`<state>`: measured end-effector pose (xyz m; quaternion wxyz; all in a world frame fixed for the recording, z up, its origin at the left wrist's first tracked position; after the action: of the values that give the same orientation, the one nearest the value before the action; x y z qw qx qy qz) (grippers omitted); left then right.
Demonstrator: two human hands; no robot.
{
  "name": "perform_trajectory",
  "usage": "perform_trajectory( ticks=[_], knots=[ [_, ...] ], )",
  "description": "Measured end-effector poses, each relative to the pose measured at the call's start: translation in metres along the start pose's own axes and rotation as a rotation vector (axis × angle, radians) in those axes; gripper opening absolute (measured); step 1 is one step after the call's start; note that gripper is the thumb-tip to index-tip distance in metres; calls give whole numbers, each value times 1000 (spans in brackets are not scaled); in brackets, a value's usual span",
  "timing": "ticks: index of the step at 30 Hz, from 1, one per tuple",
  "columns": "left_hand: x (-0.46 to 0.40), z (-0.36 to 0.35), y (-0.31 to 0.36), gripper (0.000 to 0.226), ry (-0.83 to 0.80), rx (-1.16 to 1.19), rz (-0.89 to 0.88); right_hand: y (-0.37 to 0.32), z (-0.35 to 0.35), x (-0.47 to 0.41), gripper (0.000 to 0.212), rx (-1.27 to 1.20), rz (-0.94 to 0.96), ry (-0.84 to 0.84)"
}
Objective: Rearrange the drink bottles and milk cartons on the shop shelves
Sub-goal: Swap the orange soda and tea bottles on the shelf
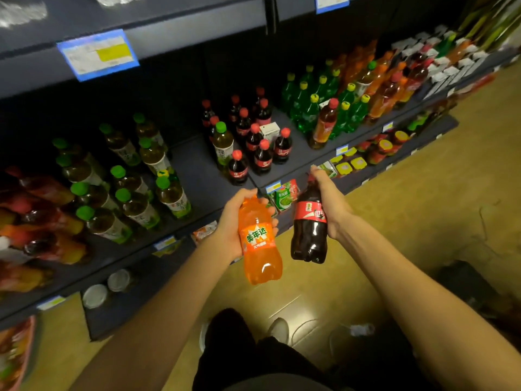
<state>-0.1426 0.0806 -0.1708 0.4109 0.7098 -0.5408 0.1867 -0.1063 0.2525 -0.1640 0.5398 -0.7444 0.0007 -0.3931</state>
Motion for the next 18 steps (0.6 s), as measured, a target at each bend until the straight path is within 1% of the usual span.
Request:
perform_trajectory(
  ticks=[2,5,7,9,11,13,15,18],
  knots=[
    [-1,-2,4,28,9,13,-8,-7,-2,-11,56,-2,-7,-22],
    [-3,3,22,42,34,8,-46,-15,-13,-29,55,3,-23,-77],
    [-8,10,39,46,38,44,-84,-20,-23,-42,54,14,-30,-109],
    [-16,20,59,41,71,85,-116,-26,-32,-55,52,12,-28,-126],
    [-25,28,80,25,93,91,-142,-32,-41,-69,49,1,-23,-144],
    [-34,33,101,31,104,84,-179,-38,-50,-81,51,-7,-22,-179],
    [-41,35,121,30,116,82,-216,-44,-58,-96,57,-5,-17,-186],
    [-53,34,145,32,72,91,-255,-53,-69,-116,64,0,1,-191]
  ],
)
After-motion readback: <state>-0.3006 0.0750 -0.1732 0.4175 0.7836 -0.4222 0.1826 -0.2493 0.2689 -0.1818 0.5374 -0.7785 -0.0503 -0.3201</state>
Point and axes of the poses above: each hand's wrist, its own x-axis away from the middle knuckle, its own z-axis out of the back of the hand, y = z × x, the point moved 6 cm from there along -x, towards the middle knuckle, and after that the axes turned 7 degrees about z, right-handed, at the moved point
